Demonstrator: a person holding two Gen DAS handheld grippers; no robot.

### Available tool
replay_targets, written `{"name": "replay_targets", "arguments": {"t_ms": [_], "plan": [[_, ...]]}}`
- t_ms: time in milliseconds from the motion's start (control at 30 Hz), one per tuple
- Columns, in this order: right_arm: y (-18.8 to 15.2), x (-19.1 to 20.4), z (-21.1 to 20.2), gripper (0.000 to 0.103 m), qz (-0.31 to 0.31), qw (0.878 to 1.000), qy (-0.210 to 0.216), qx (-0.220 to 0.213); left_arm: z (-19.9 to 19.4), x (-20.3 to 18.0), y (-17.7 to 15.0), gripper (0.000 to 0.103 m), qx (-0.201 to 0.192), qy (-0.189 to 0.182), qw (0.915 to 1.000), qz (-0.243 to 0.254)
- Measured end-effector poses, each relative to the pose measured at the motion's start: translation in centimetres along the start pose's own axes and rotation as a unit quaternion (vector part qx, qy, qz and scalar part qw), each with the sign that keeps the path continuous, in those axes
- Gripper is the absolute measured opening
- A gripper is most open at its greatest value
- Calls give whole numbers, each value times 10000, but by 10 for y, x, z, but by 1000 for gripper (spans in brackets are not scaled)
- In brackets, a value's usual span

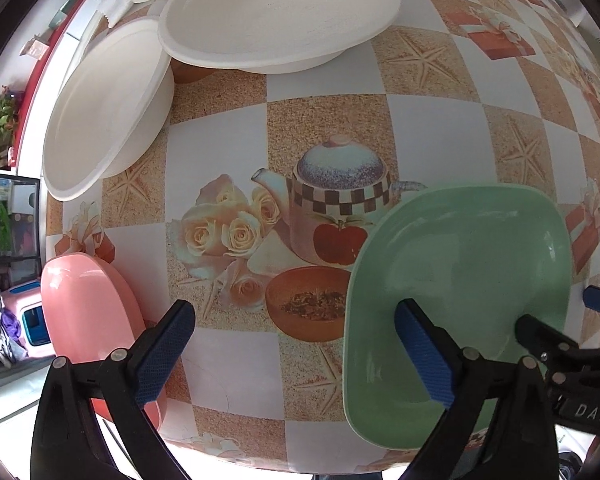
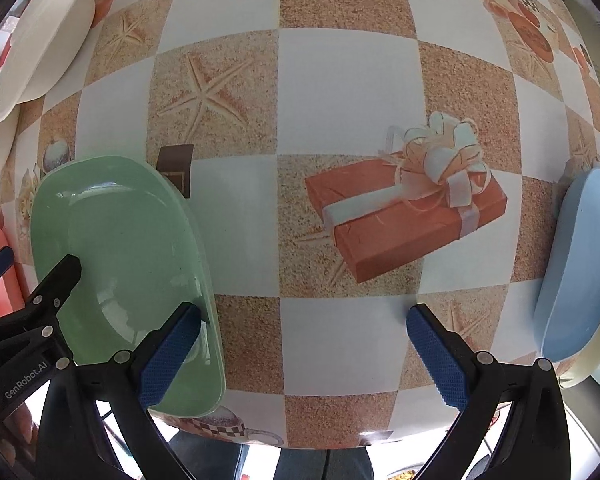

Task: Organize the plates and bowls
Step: 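Close both grippers on the rim of the green square plate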

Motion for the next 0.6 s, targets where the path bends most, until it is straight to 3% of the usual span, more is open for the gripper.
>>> {"name": "replay_targets", "arguments": {"t_ms": [67, 167, 200, 233, 300, 467, 600], "plan": [[2, 11, 2, 102, -107, 9998, 151, -6, -7, -6, -3, 77, 9, -239, 9997, -16], [-2, 27, -3, 78, -488, 9987, -35, -153, -12, -18, -3, 47, 73, -569, 9983, -38], [-3, 32, -6, 63, -587, 9980, -31, -222, -14, -32, -6, 41, 101, -659, 9978, -46], [-3, 38, -8, 42, -653, 9975, 17, -285, -15, -36, -6, 29, 147, -744, 9971, -39], [-6, 48, -8, 17, -621, 9973, 330, -203, -17, -43, -4, 28, 204, -668, 9976, 10], [-9, 44, -2, 16, -331, 9978, 572, -44, -13, -49, -21, 28, 236, -640, 9974, 226], [-24, 53, -2, 16, -443, 9975, 542, 64, -11, -48, -40, 28, 261, -479, 9978, 366]]}}
Point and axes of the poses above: each gripper's, at about its wrist camera, not at the fingertips, and z roughly the way its jaws point, x to its left, y to its top, the point moved 8 cm from there along z, roughly the way its jaws point, and after that the axes turned 3 degrees about y, right-handed, at the moved point
